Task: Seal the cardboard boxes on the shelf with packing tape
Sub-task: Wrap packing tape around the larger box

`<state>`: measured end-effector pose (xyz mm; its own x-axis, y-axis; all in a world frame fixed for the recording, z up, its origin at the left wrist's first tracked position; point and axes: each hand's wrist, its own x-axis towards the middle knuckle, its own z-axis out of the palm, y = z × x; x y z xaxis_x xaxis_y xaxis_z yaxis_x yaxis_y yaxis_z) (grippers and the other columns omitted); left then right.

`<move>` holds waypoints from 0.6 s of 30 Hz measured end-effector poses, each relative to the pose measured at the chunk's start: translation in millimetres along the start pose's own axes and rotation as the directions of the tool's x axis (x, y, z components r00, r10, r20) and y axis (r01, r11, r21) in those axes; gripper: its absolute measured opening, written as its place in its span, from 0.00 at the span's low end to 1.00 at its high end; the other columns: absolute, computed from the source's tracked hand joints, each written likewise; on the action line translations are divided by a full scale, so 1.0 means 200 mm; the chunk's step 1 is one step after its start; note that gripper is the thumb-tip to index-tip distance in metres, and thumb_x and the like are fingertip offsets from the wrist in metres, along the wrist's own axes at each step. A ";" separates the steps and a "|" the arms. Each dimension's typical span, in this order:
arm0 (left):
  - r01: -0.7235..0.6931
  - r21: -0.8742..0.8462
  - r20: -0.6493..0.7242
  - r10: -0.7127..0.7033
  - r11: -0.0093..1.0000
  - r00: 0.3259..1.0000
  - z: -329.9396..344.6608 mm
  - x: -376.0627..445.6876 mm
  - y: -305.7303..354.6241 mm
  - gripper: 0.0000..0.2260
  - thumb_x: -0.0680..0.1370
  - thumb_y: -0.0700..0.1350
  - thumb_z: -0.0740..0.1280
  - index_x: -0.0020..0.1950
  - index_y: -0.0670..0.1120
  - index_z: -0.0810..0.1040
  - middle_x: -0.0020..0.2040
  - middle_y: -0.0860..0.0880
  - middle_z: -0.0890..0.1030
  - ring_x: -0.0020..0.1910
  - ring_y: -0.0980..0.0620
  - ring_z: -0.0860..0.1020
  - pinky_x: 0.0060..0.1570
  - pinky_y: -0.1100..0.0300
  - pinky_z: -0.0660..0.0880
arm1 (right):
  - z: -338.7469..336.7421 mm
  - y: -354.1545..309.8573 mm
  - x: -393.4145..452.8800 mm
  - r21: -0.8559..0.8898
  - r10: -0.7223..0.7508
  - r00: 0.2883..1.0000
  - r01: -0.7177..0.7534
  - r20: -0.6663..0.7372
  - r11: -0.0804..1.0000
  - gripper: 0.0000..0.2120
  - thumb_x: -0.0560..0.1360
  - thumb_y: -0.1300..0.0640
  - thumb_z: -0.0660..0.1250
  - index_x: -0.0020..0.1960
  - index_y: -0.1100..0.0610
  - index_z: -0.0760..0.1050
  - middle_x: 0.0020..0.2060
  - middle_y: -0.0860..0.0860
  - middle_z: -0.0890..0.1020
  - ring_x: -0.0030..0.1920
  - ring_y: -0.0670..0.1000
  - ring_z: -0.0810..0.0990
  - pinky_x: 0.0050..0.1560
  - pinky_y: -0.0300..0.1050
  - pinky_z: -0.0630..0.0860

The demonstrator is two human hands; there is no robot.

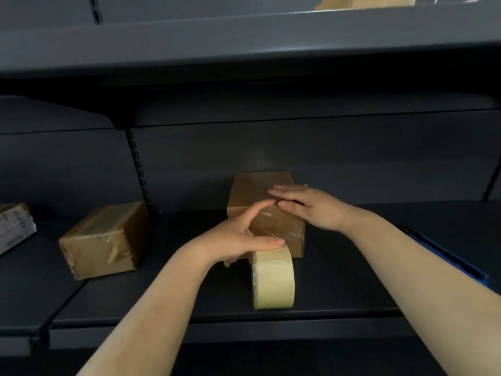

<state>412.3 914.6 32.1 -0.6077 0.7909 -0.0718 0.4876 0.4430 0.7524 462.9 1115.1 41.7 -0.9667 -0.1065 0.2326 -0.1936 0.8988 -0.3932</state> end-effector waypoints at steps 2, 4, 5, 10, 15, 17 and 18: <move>-0.009 -0.021 0.000 0.009 1.000 1.000 0.01 0.00 0.00 0.33 0.69 0.62 0.69 0.67 0.73 0.53 0.36 0.51 0.75 0.28 0.55 0.72 0.28 0.60 0.69 | -0.04 0.02 -0.09 0.062 0.092 0.975 -0.081 -0.203 0.995 0.22 0.79 0.46 0.54 0.72 0.48 0.63 0.71 0.48 0.66 0.72 0.48 0.61 0.73 0.53 0.54; -0.021 -0.049 -0.008 0.021 0.999 1.000 0.02 0.00 -0.01 0.33 0.69 0.60 0.70 0.67 0.72 0.54 0.36 0.51 0.77 0.34 0.54 0.75 0.30 0.61 0.70 | -0.09 0.13 -0.22 0.075 0.274 0.845 -0.270 -0.460 0.960 0.23 0.78 0.44 0.56 0.69 0.53 0.69 0.68 0.52 0.72 0.68 0.53 0.68 0.69 0.49 0.63; -0.030 -0.071 -0.012 0.029 0.997 0.999 0.02 0.00 -0.01 0.33 0.69 0.59 0.70 0.66 0.72 0.55 0.39 0.51 0.79 0.37 0.54 0.76 0.33 0.60 0.71 | -0.13 0.23 -0.30 0.047 0.400 0.749 -0.444 -0.528 0.895 0.24 0.78 0.43 0.57 0.67 0.56 0.71 0.66 0.56 0.73 0.66 0.57 0.71 0.65 0.50 0.67; -0.063 -0.297 -0.053 0.049 0.953 0.997 0.06 0.02 -0.01 0.32 0.71 0.48 0.72 0.69 0.65 0.59 0.47 0.49 0.82 0.51 0.51 0.80 0.52 0.57 0.75 | -0.16 0.72 -0.64 -0.109 0.898 0.343 -0.939 -0.276 0.326 0.37 0.72 0.32 0.54 0.66 0.59 0.71 0.61 0.60 0.75 0.57 0.62 0.75 0.55 0.55 0.75; -0.090 -0.409 -0.104 0.052 0.908 0.993 0.08 0.03 -0.01 0.29 0.71 0.42 0.72 0.66 0.64 0.65 0.51 0.47 0.83 0.52 0.53 0.81 0.45 0.64 0.74 | -0.18 0.69 -0.64 -0.256 0.837 0.515 -0.848 -0.184 0.465 0.21 0.74 0.42 0.64 0.51 0.61 0.77 0.48 0.57 0.80 0.47 0.55 0.77 0.43 0.44 0.74; -0.099 -0.455 -0.128 0.045 0.885 0.991 0.09 0.03 -0.02 0.27 0.71 0.40 0.72 0.61 0.65 0.68 0.55 0.45 0.82 0.53 0.51 0.81 0.45 0.63 0.75 | -0.20 0.61 -0.63 -0.328 0.802 0.574 -0.799 -0.164 0.505 0.14 0.74 0.48 0.67 0.43 0.59 0.73 0.43 0.55 0.78 0.43 0.53 0.76 0.38 0.43 0.71; -0.100 -0.464 -0.129 0.045 0.880 0.991 0.09 0.03 -0.02 0.27 0.71 0.40 0.72 0.60 0.66 0.68 0.53 0.44 0.83 0.52 0.51 0.82 0.47 0.60 0.75 | -0.20 0.58 -0.63 -0.311 0.772 0.608 -0.782 -0.187 0.541 0.11 0.74 0.52 0.68 0.42 0.58 0.70 0.42 0.56 0.78 0.42 0.55 0.75 0.39 0.46 0.71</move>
<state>417.8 926.2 16.7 -0.6611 0.7488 0.0473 0.1995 0.1146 0.9732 567.9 1250.4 2.2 -0.7058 0.7084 0.0040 0.7031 0.7012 -0.1182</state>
